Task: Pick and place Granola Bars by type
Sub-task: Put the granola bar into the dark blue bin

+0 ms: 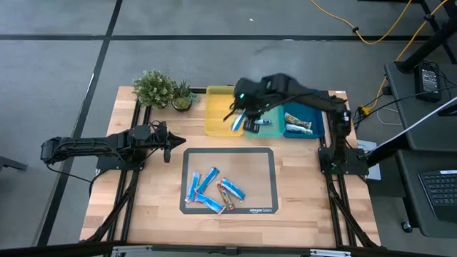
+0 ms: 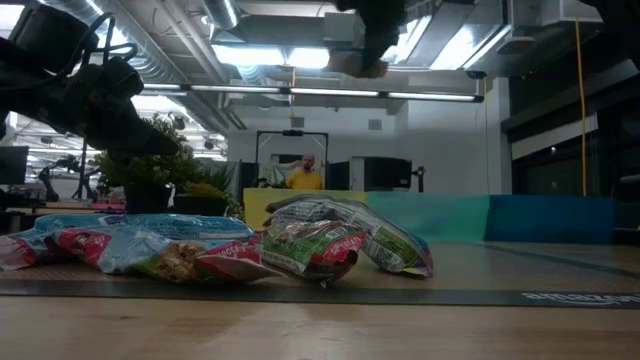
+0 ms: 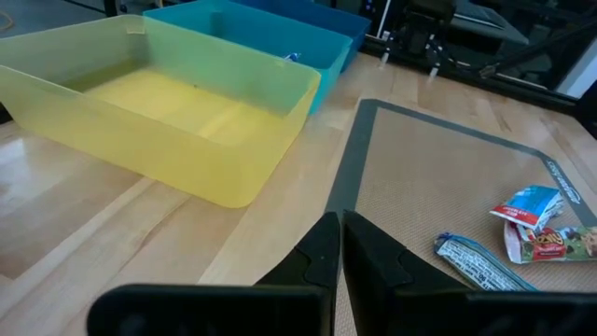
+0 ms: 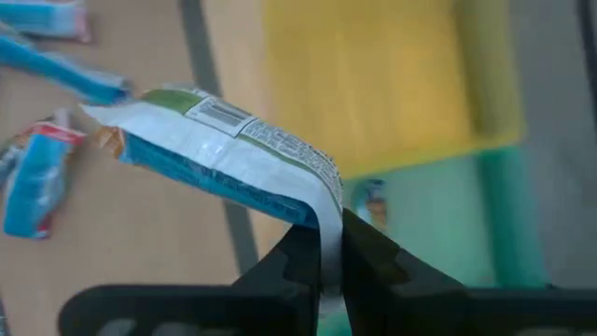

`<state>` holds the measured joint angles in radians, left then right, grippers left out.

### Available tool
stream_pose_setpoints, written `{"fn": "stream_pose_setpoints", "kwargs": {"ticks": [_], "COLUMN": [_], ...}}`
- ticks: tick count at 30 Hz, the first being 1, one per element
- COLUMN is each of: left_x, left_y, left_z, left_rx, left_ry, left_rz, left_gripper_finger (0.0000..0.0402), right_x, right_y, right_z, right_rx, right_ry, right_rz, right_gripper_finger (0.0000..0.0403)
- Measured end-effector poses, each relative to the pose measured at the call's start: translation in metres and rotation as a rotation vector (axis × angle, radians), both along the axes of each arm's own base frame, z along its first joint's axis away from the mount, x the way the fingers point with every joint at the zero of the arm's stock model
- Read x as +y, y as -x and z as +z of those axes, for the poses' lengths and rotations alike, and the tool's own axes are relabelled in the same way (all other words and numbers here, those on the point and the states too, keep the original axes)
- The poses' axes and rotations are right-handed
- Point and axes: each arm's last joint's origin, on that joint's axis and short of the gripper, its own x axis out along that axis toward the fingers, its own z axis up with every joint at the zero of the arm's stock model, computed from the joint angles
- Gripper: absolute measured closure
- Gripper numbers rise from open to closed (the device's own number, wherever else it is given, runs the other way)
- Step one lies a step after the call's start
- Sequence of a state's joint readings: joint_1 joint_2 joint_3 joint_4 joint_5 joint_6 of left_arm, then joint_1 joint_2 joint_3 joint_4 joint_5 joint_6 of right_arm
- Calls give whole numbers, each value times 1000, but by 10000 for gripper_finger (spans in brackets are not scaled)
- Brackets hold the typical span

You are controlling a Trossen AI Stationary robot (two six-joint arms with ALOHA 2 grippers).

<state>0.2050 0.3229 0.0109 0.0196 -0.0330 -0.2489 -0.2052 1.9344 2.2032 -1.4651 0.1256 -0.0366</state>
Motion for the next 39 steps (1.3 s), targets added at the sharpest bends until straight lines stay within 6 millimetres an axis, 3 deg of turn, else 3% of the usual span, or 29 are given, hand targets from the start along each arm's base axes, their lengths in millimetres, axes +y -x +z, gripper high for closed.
{"fn": "stream_pose_setpoints", "kwargs": {"ticks": [4,10,15,22,28,39], "left_x": [0,0,0,0,0,0], "left_y": [0,0,0,0,0,0], "left_z": [0,0,0,0,0,0], "left_rx": [1,1,0,-1,-1,0], "left_ry": [0,0,0,0,0,0], "left_rz": [0,0,0,0,0,0], "left_gripper_finger": [389,391,389,390,390,391], "right_x": [-26,-61,-68,-66,-57,-33], "right_y": [30,92,128,163,198,227], "right_z": [22,58,79,89,56,-48], "right_rx": [-19,-91,-158,-179,-105,-152], "right_ry": [57,81,113,117,106,-44], "right_rz": [-69,-258,-340,-426,-554,-726], "right_gripper_finger": [377,385,371,388,377,388]}}
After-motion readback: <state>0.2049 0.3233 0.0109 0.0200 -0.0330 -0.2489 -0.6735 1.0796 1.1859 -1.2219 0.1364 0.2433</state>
